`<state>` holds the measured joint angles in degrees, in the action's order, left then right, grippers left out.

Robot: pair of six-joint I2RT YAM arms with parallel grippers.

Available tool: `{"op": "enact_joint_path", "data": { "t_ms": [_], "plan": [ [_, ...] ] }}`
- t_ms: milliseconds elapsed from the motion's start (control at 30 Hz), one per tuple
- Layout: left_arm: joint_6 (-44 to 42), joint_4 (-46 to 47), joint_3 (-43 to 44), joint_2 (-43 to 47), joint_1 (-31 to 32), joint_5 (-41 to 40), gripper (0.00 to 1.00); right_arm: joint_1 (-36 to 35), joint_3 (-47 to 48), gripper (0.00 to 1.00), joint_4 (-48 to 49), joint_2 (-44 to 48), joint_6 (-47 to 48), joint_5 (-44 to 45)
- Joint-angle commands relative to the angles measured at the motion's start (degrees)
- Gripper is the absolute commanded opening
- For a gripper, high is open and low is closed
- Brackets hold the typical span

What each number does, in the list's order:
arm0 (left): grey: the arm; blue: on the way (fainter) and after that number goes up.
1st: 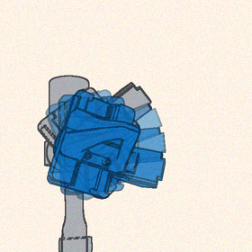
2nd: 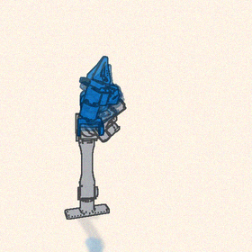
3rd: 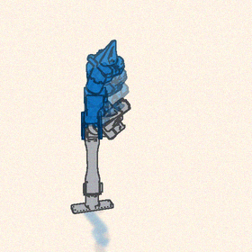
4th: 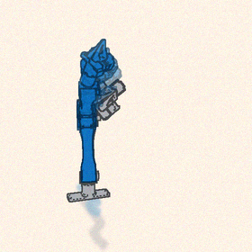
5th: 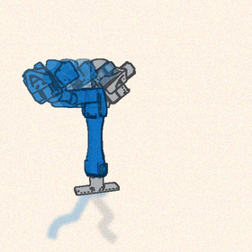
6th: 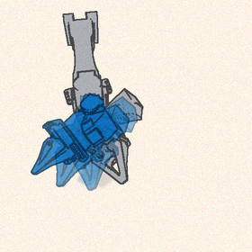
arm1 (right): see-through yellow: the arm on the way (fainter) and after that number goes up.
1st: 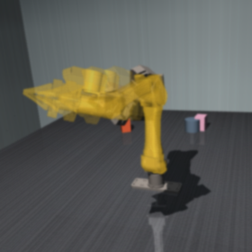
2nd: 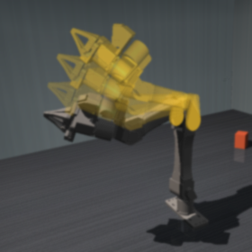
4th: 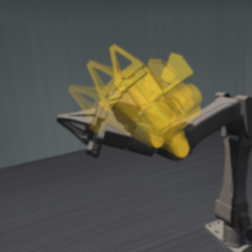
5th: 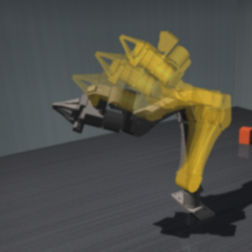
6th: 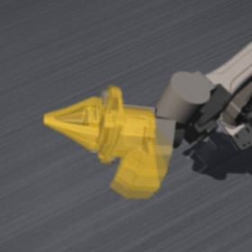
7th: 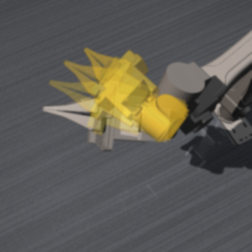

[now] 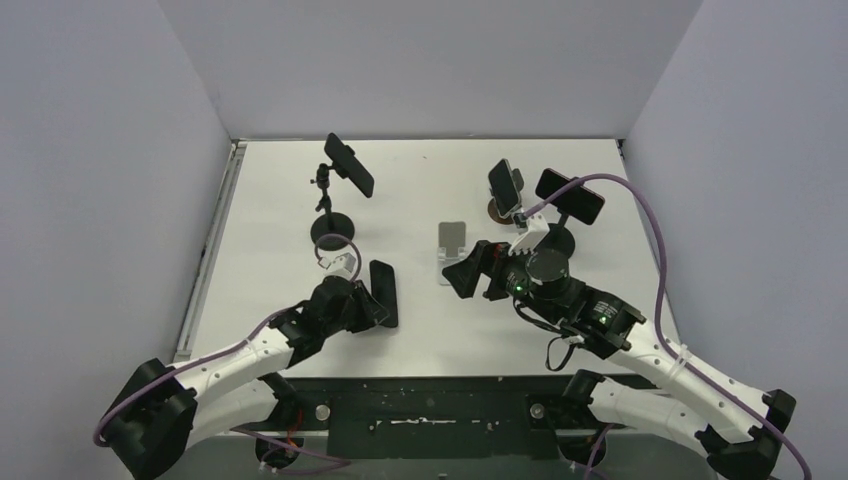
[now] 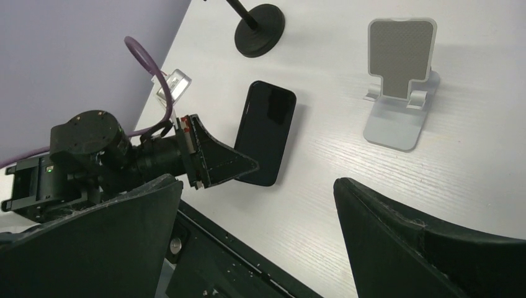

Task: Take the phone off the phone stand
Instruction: Place the phone at the center of the board.

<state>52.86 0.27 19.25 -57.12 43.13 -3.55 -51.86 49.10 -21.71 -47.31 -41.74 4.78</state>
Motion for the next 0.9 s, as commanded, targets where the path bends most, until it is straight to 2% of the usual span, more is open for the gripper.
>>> {"op": "enact_joint_path", "data": {
  "t_ms": [0, 433, 633, 867],
  "plan": [
    [2.32, 12.51, 0.72, -2.68, -5.80, 10.21, 0.00, -0.36, -0.09, 1.00, 0.71, 1.21, 1.08, 1.62],
    [-0.30, 12.46, 7.12, -14.80, -14.98, 23.77, 0.00, -0.54, -3.16, 1.00, 1.49, 2.51, -0.26, 1.05],
    [-2.41, 11.72, 11.19, -20.92, -17.16, 27.46, 0.00, -0.63, -4.23, 1.00, 2.05, 2.22, -0.58, 0.94],
    [-4.75, 10.78, 11.56, -25.57, -19.15, 29.19, 0.00, -0.73, -5.33, 1.00, 1.77, 2.11, -0.98, 1.01]
  ]
}}
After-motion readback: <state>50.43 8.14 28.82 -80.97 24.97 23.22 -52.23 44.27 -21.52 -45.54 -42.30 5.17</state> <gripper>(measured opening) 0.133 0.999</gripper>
